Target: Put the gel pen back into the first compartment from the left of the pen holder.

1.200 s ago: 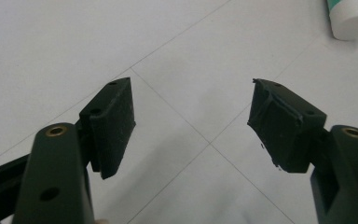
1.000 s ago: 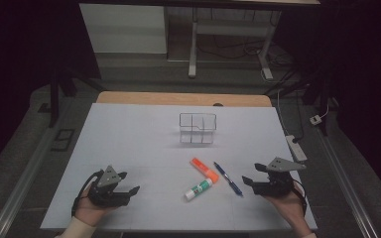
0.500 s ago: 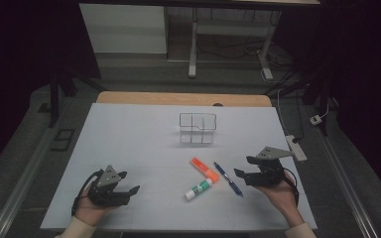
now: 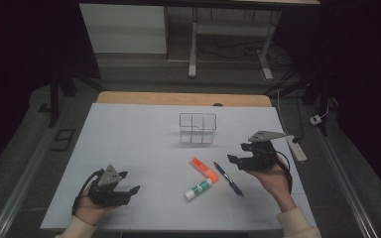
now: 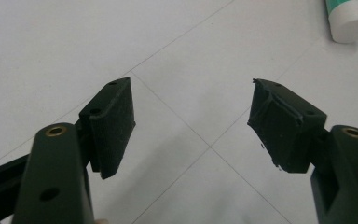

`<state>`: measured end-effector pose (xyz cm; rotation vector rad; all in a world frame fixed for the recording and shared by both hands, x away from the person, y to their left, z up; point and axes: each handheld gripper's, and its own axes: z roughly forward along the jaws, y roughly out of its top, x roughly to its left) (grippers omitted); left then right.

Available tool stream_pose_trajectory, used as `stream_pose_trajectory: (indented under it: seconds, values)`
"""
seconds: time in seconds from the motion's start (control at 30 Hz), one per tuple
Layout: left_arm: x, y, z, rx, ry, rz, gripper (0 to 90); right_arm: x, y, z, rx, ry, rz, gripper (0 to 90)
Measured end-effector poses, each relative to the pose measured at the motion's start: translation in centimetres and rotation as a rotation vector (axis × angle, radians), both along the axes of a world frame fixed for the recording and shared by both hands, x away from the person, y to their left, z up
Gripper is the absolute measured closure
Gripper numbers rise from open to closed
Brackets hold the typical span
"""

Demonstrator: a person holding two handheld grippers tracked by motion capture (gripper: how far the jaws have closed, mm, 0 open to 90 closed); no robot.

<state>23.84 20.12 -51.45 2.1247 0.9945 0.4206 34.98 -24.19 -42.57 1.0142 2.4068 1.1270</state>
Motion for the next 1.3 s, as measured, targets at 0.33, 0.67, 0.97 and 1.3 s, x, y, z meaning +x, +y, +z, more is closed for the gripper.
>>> stream_pose_trajectory:
  seconds: [0.33, 0.67, 0.97, 1.3]
  values:
    - [-0.1, 0.0, 0.1, 0.0, -0.006, 0.002, 30.7, 1.5, 1.7, -1.2, -0.004, 0.063, 0.011, 29.7]
    - [-0.1, -0.3, 0.1, 0.014, -0.008, -0.01, 30.6, 2.1, 2.6, -3.1, -0.084, 0.109, 0.025, 30.7]
    - [0.0, -0.2, 0.0, 0.019, -0.001, -0.005, 30.5, 3.2, 3.7, -4.3, -0.144, 0.147, 0.004, 31.9]
    - [0.0, -0.3, -0.2, 0.037, 0.016, -0.005, 30.1, 4.1, 5.0, -6.1, -0.226, 0.188, 0.024, 36.7]
